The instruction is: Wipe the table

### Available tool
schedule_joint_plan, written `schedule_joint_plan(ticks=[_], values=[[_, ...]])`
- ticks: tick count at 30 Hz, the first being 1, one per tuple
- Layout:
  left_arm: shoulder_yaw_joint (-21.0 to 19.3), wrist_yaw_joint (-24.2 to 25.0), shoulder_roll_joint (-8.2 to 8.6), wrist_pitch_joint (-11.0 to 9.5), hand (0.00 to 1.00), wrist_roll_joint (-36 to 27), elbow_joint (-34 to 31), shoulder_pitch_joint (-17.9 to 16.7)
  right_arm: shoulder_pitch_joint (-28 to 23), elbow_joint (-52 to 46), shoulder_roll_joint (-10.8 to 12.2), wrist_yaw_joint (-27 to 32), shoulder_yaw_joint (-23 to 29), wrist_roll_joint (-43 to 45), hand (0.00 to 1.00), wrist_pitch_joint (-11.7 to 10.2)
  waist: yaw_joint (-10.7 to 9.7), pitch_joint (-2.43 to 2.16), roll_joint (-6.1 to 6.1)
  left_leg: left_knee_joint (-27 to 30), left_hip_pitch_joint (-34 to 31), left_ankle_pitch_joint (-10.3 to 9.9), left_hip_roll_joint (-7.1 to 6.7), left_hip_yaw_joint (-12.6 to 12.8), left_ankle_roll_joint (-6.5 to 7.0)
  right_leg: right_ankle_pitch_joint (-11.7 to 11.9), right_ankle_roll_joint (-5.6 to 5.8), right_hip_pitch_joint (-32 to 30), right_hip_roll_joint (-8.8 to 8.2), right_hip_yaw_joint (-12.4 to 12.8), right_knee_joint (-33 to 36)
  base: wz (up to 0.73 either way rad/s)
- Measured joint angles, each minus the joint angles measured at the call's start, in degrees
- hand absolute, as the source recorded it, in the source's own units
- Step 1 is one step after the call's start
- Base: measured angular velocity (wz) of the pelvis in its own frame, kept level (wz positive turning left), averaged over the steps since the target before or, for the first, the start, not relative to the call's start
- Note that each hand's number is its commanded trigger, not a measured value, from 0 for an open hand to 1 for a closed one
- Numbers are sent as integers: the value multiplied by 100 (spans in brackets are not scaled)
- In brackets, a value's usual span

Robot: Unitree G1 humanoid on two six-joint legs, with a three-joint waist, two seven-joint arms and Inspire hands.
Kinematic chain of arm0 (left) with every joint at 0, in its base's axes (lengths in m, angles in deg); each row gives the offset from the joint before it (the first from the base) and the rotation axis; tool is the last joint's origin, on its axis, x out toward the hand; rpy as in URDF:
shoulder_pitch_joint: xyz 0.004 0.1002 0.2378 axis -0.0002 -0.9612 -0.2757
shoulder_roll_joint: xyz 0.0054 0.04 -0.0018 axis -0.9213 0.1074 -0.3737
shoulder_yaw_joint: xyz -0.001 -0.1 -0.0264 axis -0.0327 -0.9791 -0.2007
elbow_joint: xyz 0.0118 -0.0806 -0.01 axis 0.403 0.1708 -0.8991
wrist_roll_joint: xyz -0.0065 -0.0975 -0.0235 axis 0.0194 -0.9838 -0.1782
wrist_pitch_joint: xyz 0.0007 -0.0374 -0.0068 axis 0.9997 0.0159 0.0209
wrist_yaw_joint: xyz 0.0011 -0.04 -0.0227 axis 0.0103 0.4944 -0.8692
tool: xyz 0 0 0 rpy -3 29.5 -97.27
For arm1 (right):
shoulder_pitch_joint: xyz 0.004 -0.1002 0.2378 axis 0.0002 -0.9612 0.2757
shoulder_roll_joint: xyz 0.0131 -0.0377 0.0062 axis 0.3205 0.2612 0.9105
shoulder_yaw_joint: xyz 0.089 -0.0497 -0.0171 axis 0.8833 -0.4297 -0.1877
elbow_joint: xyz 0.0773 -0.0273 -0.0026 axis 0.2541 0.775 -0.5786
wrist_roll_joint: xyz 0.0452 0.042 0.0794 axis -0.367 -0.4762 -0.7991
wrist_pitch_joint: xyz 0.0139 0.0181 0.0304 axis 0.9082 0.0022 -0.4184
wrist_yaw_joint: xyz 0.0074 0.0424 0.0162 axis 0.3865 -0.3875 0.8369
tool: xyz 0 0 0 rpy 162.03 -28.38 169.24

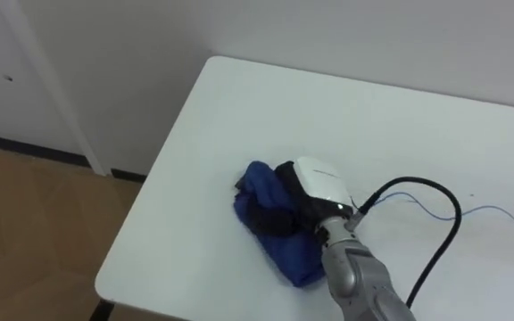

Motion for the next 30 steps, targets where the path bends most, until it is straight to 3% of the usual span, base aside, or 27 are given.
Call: schedule_joint_plan(ticks=[3,6,8,11,15,18,22,25,27,29,30], values=[[-384,-101,-47,9,0,-26,45,-193,166,902,-1,421,664,-524,100,-314,-100,-17,-21,50,-26,16,-45,-57,27,-7,12,15,-47,-75,1,15],[-651,-200,-137,69,0,-9,47,-353,377,1652,-37,780,1426,-840,100,-363,-194,-61,-95,95,-109,9,-92,-171,46,-17,28,14,-84,-168,4,22],[-963,-262,-183,154,0,30,77,-466,592,2602,-250,1123,2205,-1146,100,-368,-287,-89,-148,102,-145,38,-136,-238,91,-23,54,19,-129,-253,8,21],[-1244,-284,-267,191,0,29,80,-652,602,3381,-695,1274,2799,-1513,100,-385,-347,-111,-178,112,-103,35,-142,-236,97,-19,61,50,-135,-244,30,1],[-1512,-280,-412,264,0,165,111,-871,502,4065,-965,1313,3636,-1600,100,-380,-592,-140,-226,104,-3,29,-123,-237,102,-25,68,133,-121,-282,8,4],[-1724,-286,-420,375,0,327,75,-855,163,4167,-1155,1325,3915,-1611,100,-371,-669,-145,-263,93,23,27,-122,-236,104,-26,70,202,-116,-279,3,0],[-1722,-299,-440,374,0,308,76,-727,-73,4183,-1186,1435,3981,-1476,100,-346,-740,-140,-308,99,95,27,-116,-194,104,-26,69,252,-114,-245,14,-8],[-1361,-297,-433,365,0,184,82,-564,-69,3931,-1171,1436,3711,-1060,100,-39,-714,-137,-320,152,106,26,-108,-127,107,-26,67,207,-116,-147,111,-20],[-1121,-301,-400,367,0,185,99,-401,-40,3565,-1135,1428,3300,-593,100,371,-556,-129,-308,169,106,14,-85,0,101,-8,39,141,-103,-47,127,-41],[-863,-287,-341,371,0,148,169,-135,73,2596,-936,1134,2509,205,100,1023,-311,-104,-305,158,70,19,-4,231,78,32,-21,-67,-54,146,252,-61],[-819,-274,-340,373,0,151,226,-66,126,2282,-856,965,2231,464,100,1162,-267,-102,-305,157,63,23,20,291,60,41,-36,-119,-35,191,282,-48]])
